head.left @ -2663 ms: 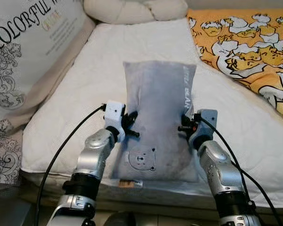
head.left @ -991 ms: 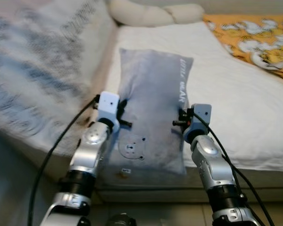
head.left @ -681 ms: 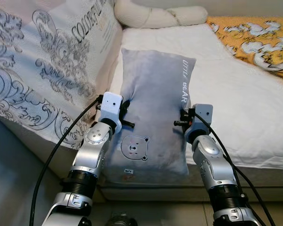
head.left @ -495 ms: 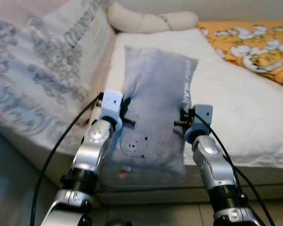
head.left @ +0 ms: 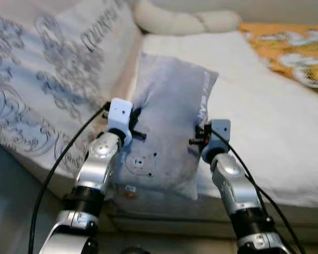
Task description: Clean up the room
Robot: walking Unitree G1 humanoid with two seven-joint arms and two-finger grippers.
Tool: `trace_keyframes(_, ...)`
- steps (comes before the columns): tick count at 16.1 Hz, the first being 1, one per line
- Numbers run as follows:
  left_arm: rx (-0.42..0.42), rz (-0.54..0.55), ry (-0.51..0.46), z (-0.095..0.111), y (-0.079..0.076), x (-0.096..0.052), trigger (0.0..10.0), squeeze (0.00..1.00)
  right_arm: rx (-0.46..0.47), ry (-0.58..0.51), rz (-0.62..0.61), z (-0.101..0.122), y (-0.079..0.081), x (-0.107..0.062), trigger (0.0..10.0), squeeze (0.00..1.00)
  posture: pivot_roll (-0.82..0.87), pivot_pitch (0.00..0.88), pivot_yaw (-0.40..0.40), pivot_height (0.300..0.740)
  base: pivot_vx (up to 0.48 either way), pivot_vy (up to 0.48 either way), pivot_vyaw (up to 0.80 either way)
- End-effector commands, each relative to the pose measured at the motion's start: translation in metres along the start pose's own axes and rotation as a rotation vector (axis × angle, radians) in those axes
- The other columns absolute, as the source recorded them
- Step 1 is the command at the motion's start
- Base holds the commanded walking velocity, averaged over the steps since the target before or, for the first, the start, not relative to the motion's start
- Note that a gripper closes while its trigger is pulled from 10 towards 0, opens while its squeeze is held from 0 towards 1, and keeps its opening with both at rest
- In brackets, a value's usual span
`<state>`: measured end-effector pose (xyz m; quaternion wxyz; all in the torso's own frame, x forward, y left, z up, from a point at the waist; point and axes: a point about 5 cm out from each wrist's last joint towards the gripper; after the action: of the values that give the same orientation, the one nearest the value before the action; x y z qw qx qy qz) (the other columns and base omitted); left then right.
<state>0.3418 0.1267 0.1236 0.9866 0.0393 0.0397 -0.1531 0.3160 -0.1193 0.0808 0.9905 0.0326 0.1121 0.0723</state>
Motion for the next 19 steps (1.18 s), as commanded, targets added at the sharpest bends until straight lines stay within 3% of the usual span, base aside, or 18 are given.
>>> trace_keyframes(1,0.005,0.020,-0.042,0.010,0.003,0.002,10.0,0.00,-0.003,-0.018,-0.025,0.007,-0.008,0.002,10.0,0.00,0.10,0.000,0.078,0.740,0.307,0.000,0.00)
trace_keyframes(16,0.019,0.039,-0.024,0.008,0.012,0.004,10.0,0.00,0.016,-0.015,-0.021,0.007,-0.010,0.004,10.0,0.00,0.10,0.000,0.082,0.740,0.309,0.000,0.00)
trace_keyframes(17,0.030,0.039,-0.025,0.009,0.013,0.006,10.0,0.00,0.049,-0.020,-0.024,0.007,-0.011,0.004,10.0,0.88,0.10,0.000,0.081,0.740,0.311,0.000,0.00)
trace_keyframes(18,0.058,0.043,-0.024,0.011,0.014,0.009,10.0,0.00,0.065,-0.011,-0.039,0.005,-0.014,0.004,10.0,1.00,0.10,0.000,0.080,0.740,0.255,0.000,0.00)
trace_keyframes(19,0.071,0.046,-0.024,0.012,0.014,0.010,10.0,0.00,0.068,-0.009,-0.044,0.005,-0.015,0.004,10.0,1.00,0.10,0.000,0.079,0.740,0.000,0.000,0.00)
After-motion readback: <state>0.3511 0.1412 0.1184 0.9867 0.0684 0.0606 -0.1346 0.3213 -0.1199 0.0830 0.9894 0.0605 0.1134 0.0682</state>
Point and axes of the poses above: a point about 5 cm out from each wrist's last joint towards the gripper, its own x axis pointing out of the wrist towards the gripper, its own z axis along the axis of the wrist's last joint, y = z × x, and after that the axes turned 2 degrees about -x, right-handed
